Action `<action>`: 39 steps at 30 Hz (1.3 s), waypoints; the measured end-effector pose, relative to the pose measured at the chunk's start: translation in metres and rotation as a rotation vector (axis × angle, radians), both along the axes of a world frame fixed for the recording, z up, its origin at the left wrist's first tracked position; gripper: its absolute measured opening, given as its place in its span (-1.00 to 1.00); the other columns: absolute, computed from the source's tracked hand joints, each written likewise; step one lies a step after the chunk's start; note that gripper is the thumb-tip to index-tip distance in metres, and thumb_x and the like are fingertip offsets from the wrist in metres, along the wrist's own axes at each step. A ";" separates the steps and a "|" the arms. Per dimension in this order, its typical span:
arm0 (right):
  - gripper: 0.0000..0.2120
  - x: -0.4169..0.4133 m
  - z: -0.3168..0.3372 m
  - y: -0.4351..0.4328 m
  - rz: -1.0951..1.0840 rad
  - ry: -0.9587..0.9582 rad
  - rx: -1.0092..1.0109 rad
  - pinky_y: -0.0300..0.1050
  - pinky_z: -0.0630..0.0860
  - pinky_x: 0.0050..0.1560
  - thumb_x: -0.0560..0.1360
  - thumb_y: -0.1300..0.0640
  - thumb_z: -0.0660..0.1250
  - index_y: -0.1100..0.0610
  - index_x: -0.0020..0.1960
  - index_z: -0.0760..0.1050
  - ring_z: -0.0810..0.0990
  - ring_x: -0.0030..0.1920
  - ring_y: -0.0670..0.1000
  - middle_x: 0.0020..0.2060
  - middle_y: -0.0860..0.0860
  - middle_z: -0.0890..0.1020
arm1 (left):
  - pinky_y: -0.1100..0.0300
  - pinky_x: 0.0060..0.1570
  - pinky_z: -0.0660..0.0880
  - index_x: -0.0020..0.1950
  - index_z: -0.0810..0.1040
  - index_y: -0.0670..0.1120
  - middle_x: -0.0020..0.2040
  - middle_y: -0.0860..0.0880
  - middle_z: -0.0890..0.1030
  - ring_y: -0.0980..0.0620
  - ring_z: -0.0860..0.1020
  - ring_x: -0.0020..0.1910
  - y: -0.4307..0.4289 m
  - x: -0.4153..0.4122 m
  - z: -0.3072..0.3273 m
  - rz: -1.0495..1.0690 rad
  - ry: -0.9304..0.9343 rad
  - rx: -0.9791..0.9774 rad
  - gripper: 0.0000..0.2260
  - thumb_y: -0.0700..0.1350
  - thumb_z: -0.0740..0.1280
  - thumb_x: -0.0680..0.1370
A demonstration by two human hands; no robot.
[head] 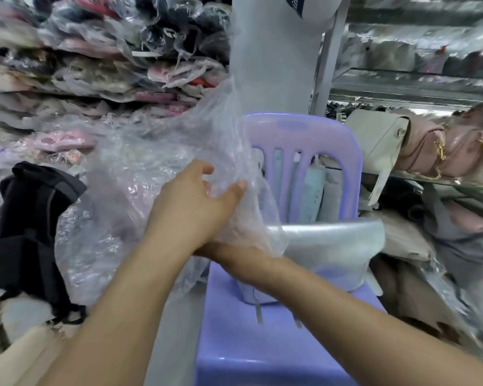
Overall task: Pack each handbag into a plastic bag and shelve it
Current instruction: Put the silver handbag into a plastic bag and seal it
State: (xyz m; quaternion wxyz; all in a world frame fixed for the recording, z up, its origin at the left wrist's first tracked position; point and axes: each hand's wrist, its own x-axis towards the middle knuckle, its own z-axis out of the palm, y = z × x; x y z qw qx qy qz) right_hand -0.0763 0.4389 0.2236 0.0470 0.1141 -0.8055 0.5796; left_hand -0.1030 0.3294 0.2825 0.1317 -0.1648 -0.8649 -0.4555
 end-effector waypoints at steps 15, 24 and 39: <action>-0.68 0.008 0.040 0.066 -0.346 0.138 -0.203 -0.18 0.46 -0.45 0.64 0.19 0.32 -0.04 0.33 0.36 0.64 -0.38 0.05 -0.11 0.09 0.76 | 0.06 0.16 0.55 0.17 0.54 0.16 0.11 0.11 0.69 0.08 0.62 0.13 0.020 -0.025 -0.033 -0.109 0.317 0.000 -0.72 -0.21 0.31 0.60; -0.75 -0.009 0.032 0.108 -0.545 0.278 0.306 -0.15 0.53 -0.13 0.56 -0.27 0.31 -0.12 0.06 0.46 0.63 -0.18 -0.13 -0.17 -0.11 0.70 | 0.11 -0.07 0.43 0.14 0.55 -0.01 0.14 0.02 0.66 -0.09 0.53 -0.02 -0.028 -0.045 -0.033 0.400 0.281 -0.046 -0.62 -0.41 0.18 0.50; -0.27 0.010 0.031 0.162 -0.330 -0.009 1.232 -0.03 0.44 -0.30 0.02 -0.56 0.50 0.09 -0.27 0.52 0.56 -0.29 -0.05 -0.41 -0.03 0.59 | 0.02 -0.09 0.17 0.05 0.69 -0.12 -0.10 -0.14 0.66 -0.18 0.36 -0.04 -0.008 -0.058 -0.077 0.554 0.632 -0.414 -0.62 -0.29 0.13 0.41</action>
